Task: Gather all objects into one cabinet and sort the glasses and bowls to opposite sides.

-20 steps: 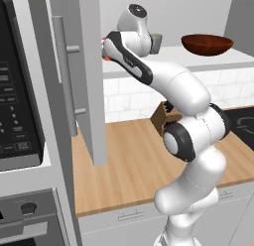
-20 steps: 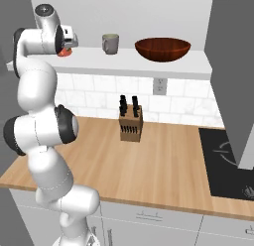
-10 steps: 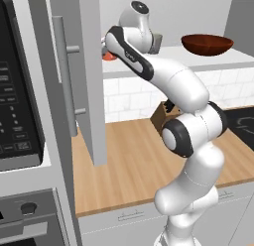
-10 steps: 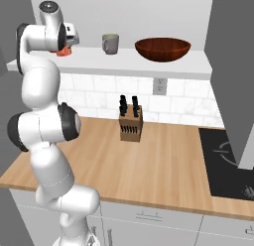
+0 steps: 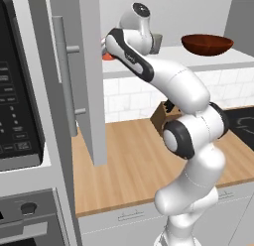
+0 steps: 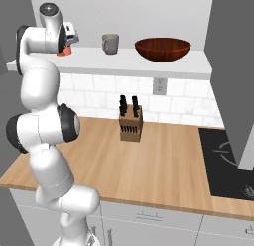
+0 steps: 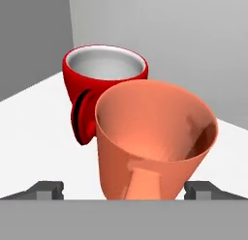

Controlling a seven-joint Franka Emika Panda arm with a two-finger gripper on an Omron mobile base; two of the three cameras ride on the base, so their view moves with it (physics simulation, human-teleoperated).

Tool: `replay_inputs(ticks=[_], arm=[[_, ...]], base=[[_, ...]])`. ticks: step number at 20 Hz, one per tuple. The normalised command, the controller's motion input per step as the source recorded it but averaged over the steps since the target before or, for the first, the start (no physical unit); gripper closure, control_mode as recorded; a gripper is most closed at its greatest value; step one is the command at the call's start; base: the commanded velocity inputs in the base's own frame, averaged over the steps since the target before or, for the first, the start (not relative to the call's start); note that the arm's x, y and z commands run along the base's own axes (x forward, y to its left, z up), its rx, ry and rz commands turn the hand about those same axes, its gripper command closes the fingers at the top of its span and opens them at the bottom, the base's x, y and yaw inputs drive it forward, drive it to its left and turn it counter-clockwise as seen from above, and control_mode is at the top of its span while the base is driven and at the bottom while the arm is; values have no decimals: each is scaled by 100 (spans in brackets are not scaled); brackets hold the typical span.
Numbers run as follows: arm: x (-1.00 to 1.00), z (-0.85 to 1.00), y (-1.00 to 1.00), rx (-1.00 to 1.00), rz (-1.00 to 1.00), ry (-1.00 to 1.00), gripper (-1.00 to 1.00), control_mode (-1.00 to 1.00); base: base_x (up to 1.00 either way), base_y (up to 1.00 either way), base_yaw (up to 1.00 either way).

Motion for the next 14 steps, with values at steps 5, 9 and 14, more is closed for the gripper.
replay_inputs(ticks=[5, 9, 14], arm=[[-33, 11, -29, 0, 2, -3, -100, -100], [-66, 14, -48, 0, 0, 9, -100, -100], [-54, 10, -47, 0, 0, 7, -100, -100]], base=[[0, 0, 0], [0, 0, 0], [0, 0, 0]])
